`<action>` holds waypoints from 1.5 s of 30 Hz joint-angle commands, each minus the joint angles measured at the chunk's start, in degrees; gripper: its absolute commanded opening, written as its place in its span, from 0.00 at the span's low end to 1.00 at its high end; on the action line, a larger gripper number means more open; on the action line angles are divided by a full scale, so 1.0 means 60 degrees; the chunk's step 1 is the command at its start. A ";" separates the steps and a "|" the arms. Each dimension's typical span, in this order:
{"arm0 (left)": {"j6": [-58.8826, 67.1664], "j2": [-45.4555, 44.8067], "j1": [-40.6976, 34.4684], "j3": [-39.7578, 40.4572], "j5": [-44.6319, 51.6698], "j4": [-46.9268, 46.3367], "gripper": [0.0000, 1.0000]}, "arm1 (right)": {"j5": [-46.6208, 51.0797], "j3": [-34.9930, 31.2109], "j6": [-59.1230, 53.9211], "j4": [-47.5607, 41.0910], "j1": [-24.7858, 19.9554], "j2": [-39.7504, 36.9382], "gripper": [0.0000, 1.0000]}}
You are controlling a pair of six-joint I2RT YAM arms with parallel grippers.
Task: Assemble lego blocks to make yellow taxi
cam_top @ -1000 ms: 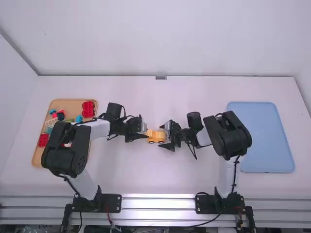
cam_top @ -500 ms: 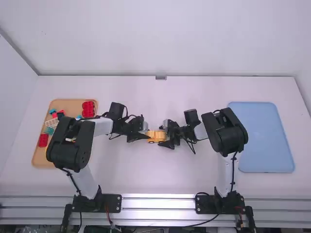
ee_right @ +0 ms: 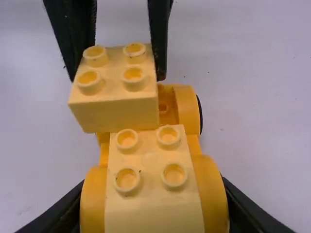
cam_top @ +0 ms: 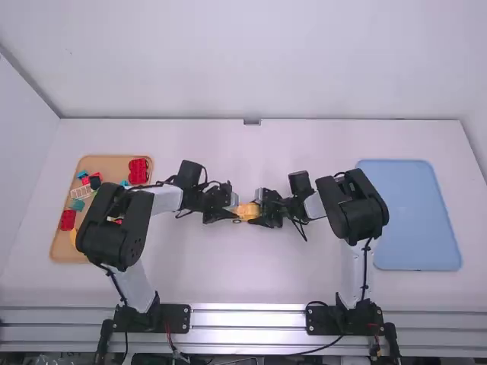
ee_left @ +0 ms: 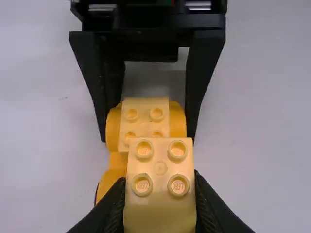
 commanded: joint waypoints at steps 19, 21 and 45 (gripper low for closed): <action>-0.0423 0.0736 0.0025 0.0178 -0.0117 0.0306 0.04 | 0.0171 0.0066 -0.0288 -0.0295 -0.0018 0.0127 0.51; -0.0379 0.0732 0.0015 0.0178 -0.0208 0.0211 0.03 | 0.0171 0.0066 -0.0288 -0.0277 -0.0018 0.0127 0.52; -0.0393 0.0521 -0.0393 0.0240 -0.0339 0.0441 0.63 | 0.0138 0.0069 -0.0251 -0.0280 -0.0018 0.0127 0.56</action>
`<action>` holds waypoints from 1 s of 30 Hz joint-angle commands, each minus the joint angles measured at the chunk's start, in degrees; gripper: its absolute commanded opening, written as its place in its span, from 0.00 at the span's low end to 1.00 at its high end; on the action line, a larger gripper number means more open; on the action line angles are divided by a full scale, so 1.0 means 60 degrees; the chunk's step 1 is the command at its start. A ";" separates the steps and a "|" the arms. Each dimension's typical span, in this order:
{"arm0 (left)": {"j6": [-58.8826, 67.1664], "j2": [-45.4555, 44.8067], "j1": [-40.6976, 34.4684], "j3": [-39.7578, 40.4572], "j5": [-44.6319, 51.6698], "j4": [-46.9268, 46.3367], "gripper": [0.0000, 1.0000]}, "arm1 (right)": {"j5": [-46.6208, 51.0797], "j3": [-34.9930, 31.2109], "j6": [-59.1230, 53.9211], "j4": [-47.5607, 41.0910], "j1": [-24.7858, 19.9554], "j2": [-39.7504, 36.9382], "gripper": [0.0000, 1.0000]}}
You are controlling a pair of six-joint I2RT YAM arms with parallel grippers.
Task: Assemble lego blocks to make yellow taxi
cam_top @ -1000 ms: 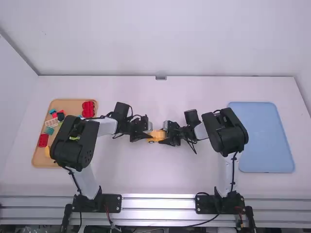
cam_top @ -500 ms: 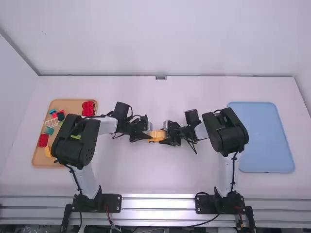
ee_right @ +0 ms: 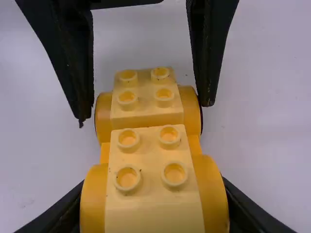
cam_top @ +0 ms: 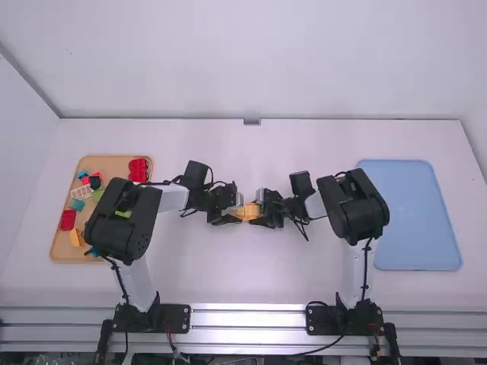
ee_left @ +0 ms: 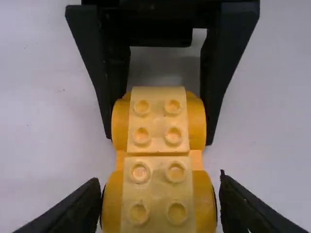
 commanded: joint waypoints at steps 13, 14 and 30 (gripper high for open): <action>-0.0062 -0.1344 0.0492 0.0750 -0.0102 -0.2051 0.02 | 0.0226 0.0055 0.0022 -0.0084 0.0044 0.0124 0.57; -0.0062 -0.1290 0.0437 0.0667 -0.0361 -0.2051 0.02 | 0.0233 0.0055 0.0022 -0.0084 0.0044 0.0124 0.57; -0.0098 0.0117 0.0015 0.0153 -0.0648 -0.1188 0.02 | 0.0087 0.0055 0.0022 -0.0084 0.0047 0.0124 0.58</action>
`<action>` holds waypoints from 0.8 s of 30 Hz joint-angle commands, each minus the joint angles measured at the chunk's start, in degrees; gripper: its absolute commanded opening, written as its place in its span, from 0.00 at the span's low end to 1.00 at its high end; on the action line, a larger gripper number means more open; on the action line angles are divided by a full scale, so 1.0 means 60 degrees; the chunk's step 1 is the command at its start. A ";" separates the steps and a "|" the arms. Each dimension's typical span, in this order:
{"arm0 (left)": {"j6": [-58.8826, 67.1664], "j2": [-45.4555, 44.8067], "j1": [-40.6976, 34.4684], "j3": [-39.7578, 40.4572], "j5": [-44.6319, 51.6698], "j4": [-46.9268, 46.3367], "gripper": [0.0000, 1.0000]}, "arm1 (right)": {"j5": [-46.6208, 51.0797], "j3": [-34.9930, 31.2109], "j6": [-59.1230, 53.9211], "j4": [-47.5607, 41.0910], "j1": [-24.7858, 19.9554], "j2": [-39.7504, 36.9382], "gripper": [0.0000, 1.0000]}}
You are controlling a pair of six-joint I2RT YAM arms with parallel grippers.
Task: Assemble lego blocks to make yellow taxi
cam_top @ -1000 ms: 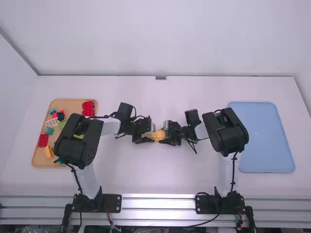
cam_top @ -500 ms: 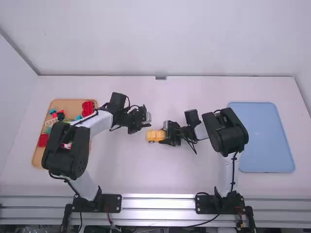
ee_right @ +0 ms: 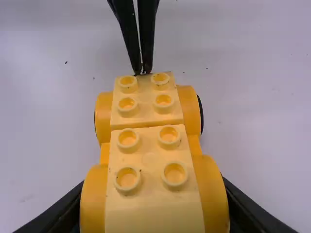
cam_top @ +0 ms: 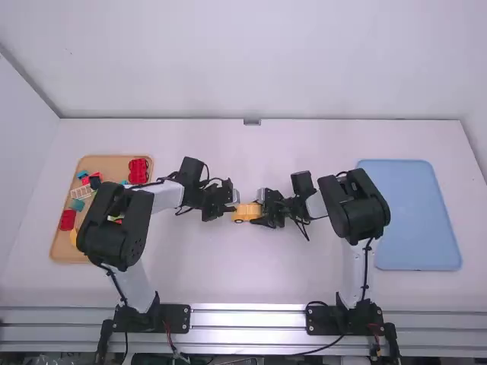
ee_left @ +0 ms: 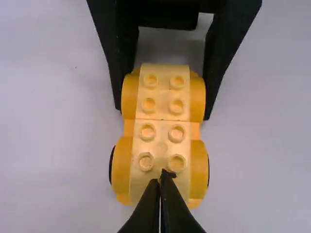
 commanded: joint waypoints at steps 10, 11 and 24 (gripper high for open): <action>0.0011 0.0135 -0.0073 0.0969 -0.0051 -0.1362 0.02 | 0.0102 0.0055 0.0036 -0.0055 0.0146 0.0124 0.58; 0.0095 0.0095 -0.0080 0.1086 -0.0007 -0.1530 0.02 | 0.0098 0.0055 0.0033 -0.0055 0.0146 0.0124 0.58; 0.0809 0.0470 -0.0200 0.0579 0.0805 -0.1217 0.02 | 0.0098 0.0055 0.0033 -0.0055 0.0146 0.0124 0.58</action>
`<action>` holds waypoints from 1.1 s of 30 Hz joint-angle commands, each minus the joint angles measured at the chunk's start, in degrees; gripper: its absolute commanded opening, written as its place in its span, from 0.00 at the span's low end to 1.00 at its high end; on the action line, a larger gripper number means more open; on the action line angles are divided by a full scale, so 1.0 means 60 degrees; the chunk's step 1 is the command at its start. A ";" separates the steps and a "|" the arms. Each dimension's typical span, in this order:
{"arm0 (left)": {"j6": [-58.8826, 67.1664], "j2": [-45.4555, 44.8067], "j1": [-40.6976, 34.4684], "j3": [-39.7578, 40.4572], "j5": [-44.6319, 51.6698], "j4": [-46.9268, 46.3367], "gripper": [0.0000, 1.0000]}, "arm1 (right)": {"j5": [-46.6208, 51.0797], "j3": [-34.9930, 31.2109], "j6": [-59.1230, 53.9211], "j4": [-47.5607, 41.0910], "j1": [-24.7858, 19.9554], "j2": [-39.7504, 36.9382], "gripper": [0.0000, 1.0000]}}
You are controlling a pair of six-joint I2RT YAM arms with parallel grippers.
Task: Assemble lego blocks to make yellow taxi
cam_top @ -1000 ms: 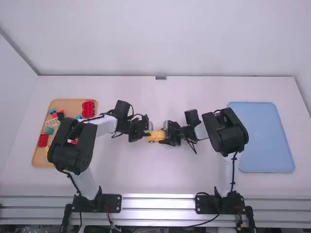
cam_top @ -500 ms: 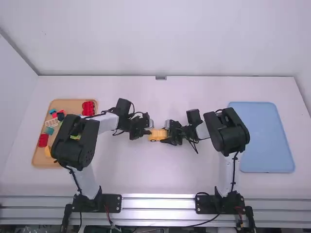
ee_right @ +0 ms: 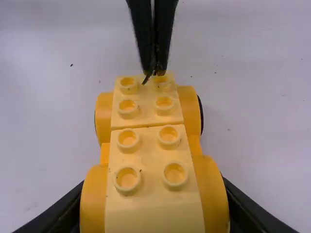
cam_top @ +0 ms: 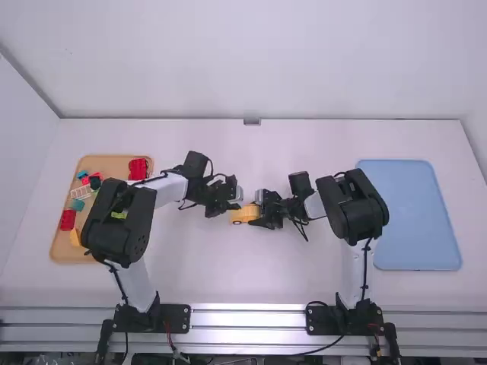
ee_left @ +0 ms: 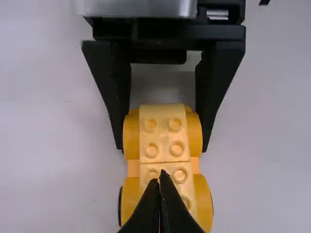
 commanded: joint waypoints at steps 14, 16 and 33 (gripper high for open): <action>-0.0805 0.0772 -0.0215 -0.0368 -0.1763 0.0171 0.02 | 0.0091 0.0055 0.0018 -0.0055 0.0004 0.0127 0.58; -0.0583 0.0765 -0.0146 -0.0244 -0.1588 0.0062 0.02 | 0.0095 0.0055 0.0022 -0.0058 0.0004 0.0127 0.58; -0.2335 -0.1960 0.0568 0.1672 -0.1501 -0.1504 0.99 | 0.0106 0.0055 0.0102 -0.0058 -0.0036 -0.0182 0.70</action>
